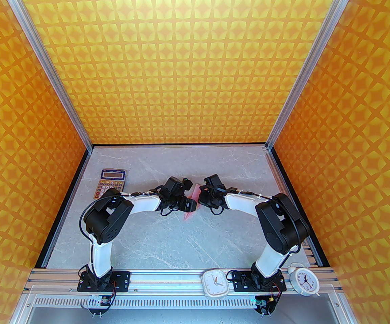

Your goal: Fold a paper plane with a square sheet of paper (fold left side to right side)

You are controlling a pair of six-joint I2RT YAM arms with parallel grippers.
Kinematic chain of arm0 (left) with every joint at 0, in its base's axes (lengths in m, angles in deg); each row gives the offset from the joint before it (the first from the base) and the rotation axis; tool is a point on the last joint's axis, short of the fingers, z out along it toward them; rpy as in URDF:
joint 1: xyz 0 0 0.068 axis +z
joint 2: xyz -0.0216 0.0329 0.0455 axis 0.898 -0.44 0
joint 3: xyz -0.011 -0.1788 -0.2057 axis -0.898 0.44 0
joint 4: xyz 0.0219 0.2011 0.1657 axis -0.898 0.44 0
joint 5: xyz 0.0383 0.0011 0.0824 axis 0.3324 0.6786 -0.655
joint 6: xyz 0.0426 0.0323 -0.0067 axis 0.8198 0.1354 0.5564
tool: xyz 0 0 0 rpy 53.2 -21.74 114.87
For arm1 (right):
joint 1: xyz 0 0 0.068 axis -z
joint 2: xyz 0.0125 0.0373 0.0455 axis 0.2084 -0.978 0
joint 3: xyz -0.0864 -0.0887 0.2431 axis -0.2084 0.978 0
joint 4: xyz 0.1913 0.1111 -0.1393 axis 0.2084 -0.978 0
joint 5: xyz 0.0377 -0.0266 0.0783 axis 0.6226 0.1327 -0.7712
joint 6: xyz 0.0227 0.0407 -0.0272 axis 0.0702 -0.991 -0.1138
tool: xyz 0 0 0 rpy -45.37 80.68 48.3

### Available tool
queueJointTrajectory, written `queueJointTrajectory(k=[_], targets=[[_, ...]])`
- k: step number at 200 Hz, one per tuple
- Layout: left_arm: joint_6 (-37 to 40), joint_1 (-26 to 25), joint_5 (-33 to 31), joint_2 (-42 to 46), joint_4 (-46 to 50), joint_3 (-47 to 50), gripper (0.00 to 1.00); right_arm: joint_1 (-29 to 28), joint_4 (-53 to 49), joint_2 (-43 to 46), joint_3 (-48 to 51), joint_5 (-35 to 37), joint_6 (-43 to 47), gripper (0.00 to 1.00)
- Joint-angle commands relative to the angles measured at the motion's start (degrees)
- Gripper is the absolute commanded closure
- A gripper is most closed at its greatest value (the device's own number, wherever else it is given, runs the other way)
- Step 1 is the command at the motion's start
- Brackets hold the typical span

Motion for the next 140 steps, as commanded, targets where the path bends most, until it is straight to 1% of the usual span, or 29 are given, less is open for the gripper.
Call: queueJointTrajectory(k=[1, 34, 46, 83, 106, 114, 121, 140], targets=[[1.9, -0.6, -1.1, 0.5, 2.0, -1.7, 0.43, 0.3, 0.5, -0.5, 0.1, -0.8, -0.6, 0.87], [3.2, -1.0, -3.4, -0.4, 4.4, -3.4, 0.46, 0.4, 0.6, -0.6, 0.0, -1.0, -0.7, 0.87], [3.7, -1.2, -4.5, -0.7, 5.4, -4.0, 0.51, 0.4, 0.6, -0.7, 0.0, -1.0, -0.7, 0.87], [4.7, -1.6, -7.9, -1.4, 7.7, -5.2, 0.55, 0.4, 0.6, -0.7, 0.0, -0.9, -0.7, 0.87], [5.3, -1.8, -8.3, -1.6, 8.1, -5.6, 0.56, 0.5, 0.4, -0.9, -0.2, -1.0, -0.6, 0.87], [5.5, -2.0, -8.5, -1.8, 8.4, -5.8, 0.61, 0.5, 0.3, -1.0, -0.3, -1.0, -0.6, 0.87], [5.7, -2.1, -8.6, -2.0, 8.6, -6.2, 0.63, 0.4, 0.3, -1.0, -0.4, -1.1, -0.6, 0.87], [5.8, -2.4, -8.9, -2.7, 9.2, -6.7, 0.63, 0.5, 0.0, -1.1, -0.7, -1.1, -0.6, 0.87]])
